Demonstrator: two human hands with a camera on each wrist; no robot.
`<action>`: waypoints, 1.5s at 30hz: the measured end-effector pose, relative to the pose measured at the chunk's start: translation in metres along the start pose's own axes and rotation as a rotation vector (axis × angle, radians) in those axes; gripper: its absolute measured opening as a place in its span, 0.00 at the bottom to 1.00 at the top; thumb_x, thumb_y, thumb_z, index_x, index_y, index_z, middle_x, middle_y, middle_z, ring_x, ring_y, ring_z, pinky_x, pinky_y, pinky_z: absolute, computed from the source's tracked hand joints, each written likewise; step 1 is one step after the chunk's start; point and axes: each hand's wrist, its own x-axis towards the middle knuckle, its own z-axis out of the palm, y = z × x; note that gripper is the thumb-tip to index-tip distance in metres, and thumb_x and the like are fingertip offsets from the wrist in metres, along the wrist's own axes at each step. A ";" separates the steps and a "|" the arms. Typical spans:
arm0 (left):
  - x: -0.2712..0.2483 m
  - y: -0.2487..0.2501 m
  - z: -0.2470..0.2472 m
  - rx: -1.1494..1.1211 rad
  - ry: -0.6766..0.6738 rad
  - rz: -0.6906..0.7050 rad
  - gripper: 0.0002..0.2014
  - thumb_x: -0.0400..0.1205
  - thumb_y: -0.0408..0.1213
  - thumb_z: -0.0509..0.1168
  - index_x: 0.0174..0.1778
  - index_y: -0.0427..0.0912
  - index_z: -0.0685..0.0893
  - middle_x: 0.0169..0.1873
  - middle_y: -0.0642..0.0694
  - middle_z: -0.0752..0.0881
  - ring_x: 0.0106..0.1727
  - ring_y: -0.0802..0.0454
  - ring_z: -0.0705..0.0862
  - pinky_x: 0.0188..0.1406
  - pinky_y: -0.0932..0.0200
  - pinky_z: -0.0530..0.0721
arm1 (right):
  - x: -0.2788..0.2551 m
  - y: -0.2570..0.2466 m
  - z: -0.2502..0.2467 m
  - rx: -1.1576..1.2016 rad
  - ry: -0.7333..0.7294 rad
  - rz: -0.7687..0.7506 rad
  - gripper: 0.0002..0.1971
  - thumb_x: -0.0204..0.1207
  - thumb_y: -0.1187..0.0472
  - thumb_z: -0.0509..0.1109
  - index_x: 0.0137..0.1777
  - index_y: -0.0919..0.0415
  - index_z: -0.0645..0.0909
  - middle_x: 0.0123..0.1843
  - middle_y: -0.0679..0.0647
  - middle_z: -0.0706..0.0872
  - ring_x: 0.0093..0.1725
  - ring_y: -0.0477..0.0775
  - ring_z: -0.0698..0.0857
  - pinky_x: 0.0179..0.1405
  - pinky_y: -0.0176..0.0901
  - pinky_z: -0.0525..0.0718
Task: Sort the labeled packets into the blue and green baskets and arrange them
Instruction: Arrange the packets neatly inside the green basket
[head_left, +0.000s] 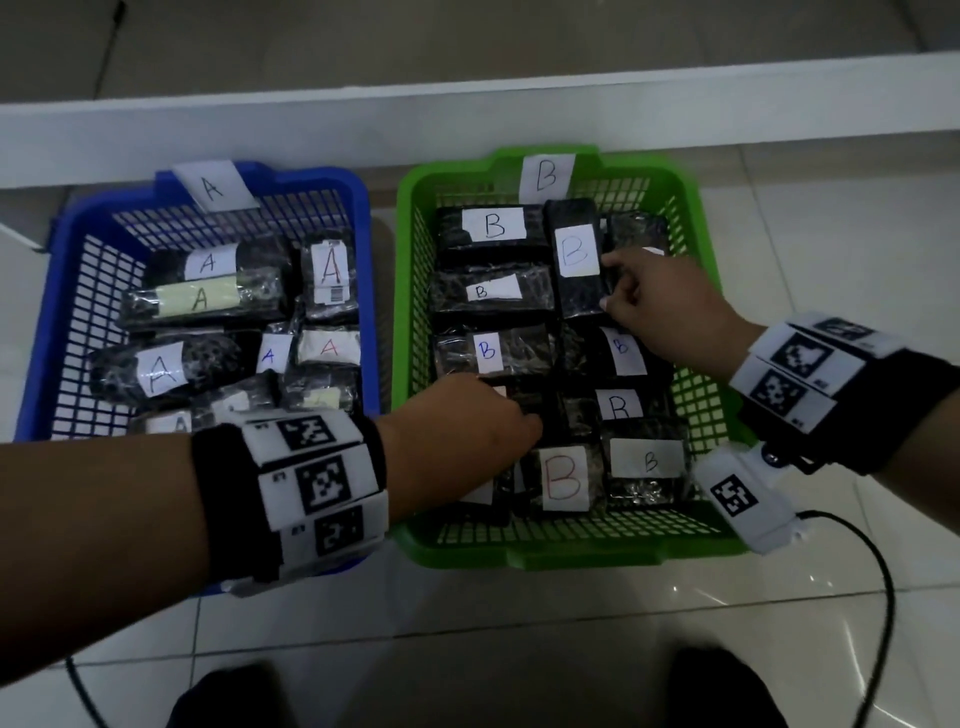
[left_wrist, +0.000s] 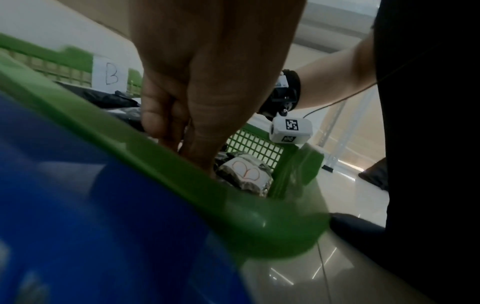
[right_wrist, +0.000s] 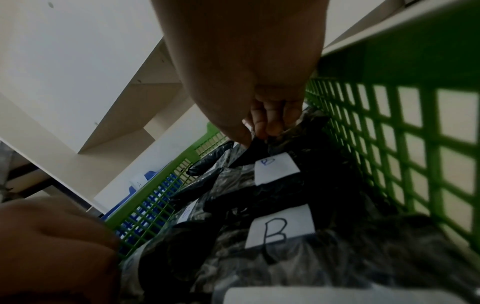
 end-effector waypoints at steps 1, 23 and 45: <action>0.000 0.002 -0.001 -0.012 -0.005 -0.005 0.15 0.81 0.27 0.57 0.63 0.39 0.76 0.44 0.44 0.84 0.42 0.46 0.84 0.35 0.55 0.76 | -0.001 0.000 0.001 -0.038 -0.016 -0.024 0.22 0.76 0.66 0.69 0.71 0.65 0.74 0.51 0.63 0.85 0.50 0.59 0.81 0.45 0.38 0.71; 0.017 -0.022 -0.006 -0.201 -0.044 0.002 0.28 0.80 0.29 0.63 0.76 0.41 0.63 0.68 0.40 0.69 0.61 0.42 0.76 0.55 0.46 0.80 | 0.003 0.005 0.007 -0.277 -0.079 -0.089 0.26 0.79 0.64 0.67 0.76 0.55 0.66 0.79 0.61 0.62 0.75 0.65 0.63 0.68 0.55 0.73; 0.008 -0.047 0.002 -0.628 0.094 -0.153 0.23 0.82 0.37 0.64 0.74 0.51 0.73 0.65 0.51 0.81 0.61 0.57 0.79 0.55 0.67 0.73 | 0.002 0.003 -0.001 -0.184 -0.129 -0.053 0.26 0.80 0.51 0.65 0.76 0.57 0.68 0.81 0.61 0.59 0.80 0.62 0.59 0.79 0.53 0.61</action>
